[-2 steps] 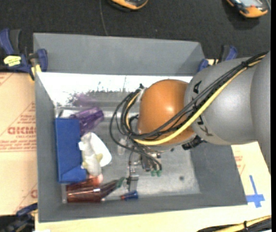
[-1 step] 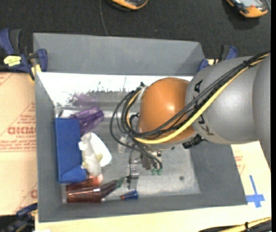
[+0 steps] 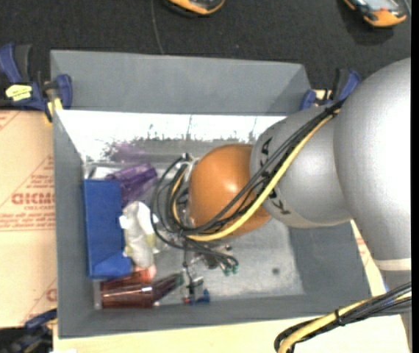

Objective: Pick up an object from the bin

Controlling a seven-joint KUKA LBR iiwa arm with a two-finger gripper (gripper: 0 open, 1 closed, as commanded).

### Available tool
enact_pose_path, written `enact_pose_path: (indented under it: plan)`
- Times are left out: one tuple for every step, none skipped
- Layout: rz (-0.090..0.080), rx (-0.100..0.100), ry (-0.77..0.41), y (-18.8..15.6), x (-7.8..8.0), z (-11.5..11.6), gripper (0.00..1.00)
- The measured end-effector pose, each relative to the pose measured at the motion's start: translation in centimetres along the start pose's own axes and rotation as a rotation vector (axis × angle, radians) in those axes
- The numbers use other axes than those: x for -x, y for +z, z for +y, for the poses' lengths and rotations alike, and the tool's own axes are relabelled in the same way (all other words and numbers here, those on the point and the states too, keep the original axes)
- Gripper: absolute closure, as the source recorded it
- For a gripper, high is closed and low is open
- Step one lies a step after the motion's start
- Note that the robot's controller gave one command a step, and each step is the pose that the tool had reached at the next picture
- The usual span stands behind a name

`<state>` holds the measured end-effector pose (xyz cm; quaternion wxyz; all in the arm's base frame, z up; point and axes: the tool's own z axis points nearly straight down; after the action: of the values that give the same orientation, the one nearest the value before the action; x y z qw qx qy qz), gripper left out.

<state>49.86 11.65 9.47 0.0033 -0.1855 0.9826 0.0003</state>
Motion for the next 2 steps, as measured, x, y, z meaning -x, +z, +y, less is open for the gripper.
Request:
enact_pose_path:
  plan:
    - [0.003,0.003,-0.037,-4.6,0.7,7.8,0.00]
    - [0.012,0.002,-0.442,-1.0,0.7,1.0,0.00]
